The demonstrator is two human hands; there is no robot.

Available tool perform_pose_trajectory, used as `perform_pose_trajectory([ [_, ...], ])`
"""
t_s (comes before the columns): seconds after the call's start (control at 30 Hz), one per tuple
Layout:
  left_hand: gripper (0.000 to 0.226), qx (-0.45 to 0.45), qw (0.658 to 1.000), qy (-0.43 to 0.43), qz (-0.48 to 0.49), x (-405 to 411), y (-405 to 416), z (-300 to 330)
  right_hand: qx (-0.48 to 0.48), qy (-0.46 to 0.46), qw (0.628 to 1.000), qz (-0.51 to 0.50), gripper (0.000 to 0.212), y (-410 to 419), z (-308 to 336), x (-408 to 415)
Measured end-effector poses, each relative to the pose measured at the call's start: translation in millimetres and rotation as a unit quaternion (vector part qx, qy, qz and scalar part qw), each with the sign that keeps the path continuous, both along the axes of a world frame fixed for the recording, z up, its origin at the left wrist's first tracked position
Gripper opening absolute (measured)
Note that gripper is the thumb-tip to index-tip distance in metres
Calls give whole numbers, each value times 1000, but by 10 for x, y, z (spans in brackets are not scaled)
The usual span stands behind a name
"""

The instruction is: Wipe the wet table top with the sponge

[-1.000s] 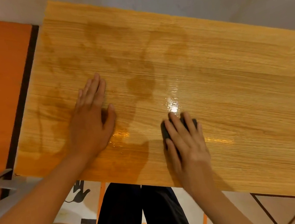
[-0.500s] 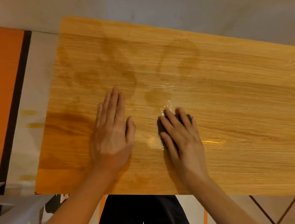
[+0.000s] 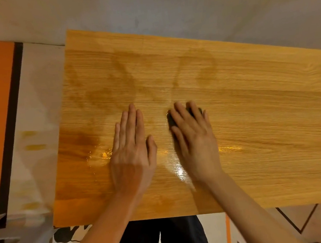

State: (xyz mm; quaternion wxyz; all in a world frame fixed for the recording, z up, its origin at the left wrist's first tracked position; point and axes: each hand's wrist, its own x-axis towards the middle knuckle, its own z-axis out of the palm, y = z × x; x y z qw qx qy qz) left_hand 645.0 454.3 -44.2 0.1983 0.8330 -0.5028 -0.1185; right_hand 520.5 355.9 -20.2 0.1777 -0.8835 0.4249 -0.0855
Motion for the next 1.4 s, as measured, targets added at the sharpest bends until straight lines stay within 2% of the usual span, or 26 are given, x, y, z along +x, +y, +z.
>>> perform_pose_trajectory([
  [0.07,60,-5,1000,-1,1,-2,8,-4,-9,-6,1000,-29,41,-251,-27,-162],
  [0.13,60,-10,1000,3,-1,-5,12,-9,-5,-9,994,-113,42,-404,-26,-528],
  [0.23,60,-8,1000,1,-2,-2,8,-15,19,-18,965,-263,45,-489,3,-957],
  [0.3,61,-2,1000,-6,-3,1,8,-16,6,-27,949,-313,45,-478,-14,-833],
  [0.37,61,5,1000,-11,-3,0,10,-14,-21,-33,958,-284,44,-424,-67,-446],
  [0.5,61,10,1000,-20,5,-12,2,-24,-32,-50,990,-125,41,-255,-110,413],
  [0.57,60,4,1000,-9,0,-4,3,-28,-20,-40,998,-44,42,-308,-84,434],
  [0.63,61,-6,999,33,1,17,26,-3,-10,-28,1000,-9,41,-471,-56,88],
  [0.7,61,-17,996,86,1,28,22,33,-3,-48,996,-70,39,-679,-36,-454],
  [0.77,60,-18,995,97,-10,66,6,85,20,-84,978,-191,37,-818,1,-891],
  [0.83,60,-18,996,87,-22,127,-124,116,28,-105,956,-274,36,-895,15,-958],
  [0.87,60,-17,996,82,-30,169,-224,124,24,-102,956,-275,36,-894,9,-836],
  [0.97,57,-20,998,60,-22,312,-611,90,-10,-74,984,-162,35,-809,-65,-130],
  [1.07,55,-33,998,35,25,458,-956,6,13,-87,994,-61,38,-709,-115,445],
  [1.13,55,-30,999,25,38,514,-1056,-45,10,-81,997,-6,38,-773,-105,366],
  [1.2,55,-19,999,7,34,532,-1073,-74,-2,-65,998,-1,37,-914,-80,-60],
  [1.33,53,-6,999,-5,36,517,-1088,-63,22,-54,982,-181,41,-1246,-18,-1106],
  [1.4,53,1,999,-9,37,518,-1099,-49,32,-78,960,-268,41,-1360,-26,-1191],
])
